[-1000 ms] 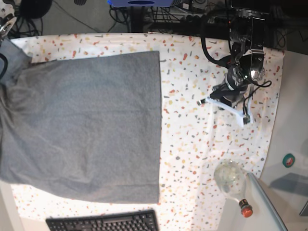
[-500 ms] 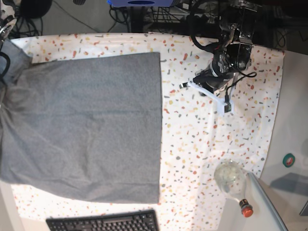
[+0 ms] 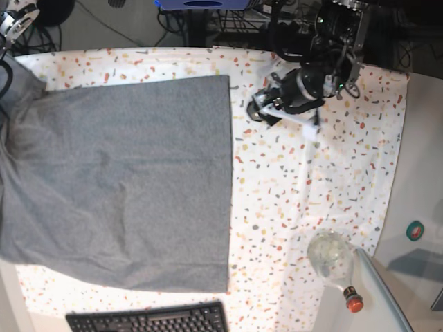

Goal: Layout the t-shirt on the table in an organized manner, then fold the t-shirt properly
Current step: 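Grasp the shirt corner with the left gripper and pull it outward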

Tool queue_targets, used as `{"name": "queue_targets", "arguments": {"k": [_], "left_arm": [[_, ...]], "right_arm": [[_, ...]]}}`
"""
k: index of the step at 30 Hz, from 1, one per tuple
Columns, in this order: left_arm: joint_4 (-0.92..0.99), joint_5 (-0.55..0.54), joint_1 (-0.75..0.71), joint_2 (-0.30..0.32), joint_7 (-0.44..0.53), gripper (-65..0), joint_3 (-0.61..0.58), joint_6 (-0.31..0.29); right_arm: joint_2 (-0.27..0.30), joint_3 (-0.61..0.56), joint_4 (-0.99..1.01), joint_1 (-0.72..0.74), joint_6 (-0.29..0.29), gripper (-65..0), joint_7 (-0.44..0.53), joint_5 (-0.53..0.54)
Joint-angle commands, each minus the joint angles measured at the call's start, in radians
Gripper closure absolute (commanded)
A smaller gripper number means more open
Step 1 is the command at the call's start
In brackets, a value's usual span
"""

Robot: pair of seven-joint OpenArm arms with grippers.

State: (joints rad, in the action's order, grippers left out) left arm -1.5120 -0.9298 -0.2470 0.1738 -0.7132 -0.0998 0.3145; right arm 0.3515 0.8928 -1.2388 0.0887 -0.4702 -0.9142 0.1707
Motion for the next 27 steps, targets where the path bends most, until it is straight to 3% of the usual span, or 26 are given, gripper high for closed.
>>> {"name": "queue_targets", "arguments": {"k": [1,11,15,20,23,27], "left_arm": [[0.014,-0.013,0.005,0.003,-0.016,-33.9,-0.033,0.002],[0.138,-0.015,0.111,0.005,-0.016,-32.7,-0.271,0.002],[0.132,-0.016,0.111,0.002,-0.016,-32.6,-0.305,0.002],[0.115,-0.016,0.102,0.008,-0.016,-31.6,-0.297,0.002],[0.023,-0.038,0.081,0.071,-0.016,-24.5,-0.295,0.002],[-0.074,-0.186,0.061,0.135,-0.016,-20.4,-0.257,0.007]], "right_arm": [[0.024,0.006,-0.035,0.006,0.003,-49.2,0.013,0.002],[0.021,0.050,-0.068,-0.028,0.003,-49.2,0.013,0.000],[0.019,0.160,-0.062,-0.028,0.004,-49.2,0.014,0.000],[0.027,0.168,0.014,-0.053,0.004,-49.5,0.096,-0.004],[0.027,0.168,0.038,-0.068,0.004,-49.5,0.119,-0.004],[0.019,0.168,0.041,-0.089,0.004,-49.5,0.123,-0.004]]}}
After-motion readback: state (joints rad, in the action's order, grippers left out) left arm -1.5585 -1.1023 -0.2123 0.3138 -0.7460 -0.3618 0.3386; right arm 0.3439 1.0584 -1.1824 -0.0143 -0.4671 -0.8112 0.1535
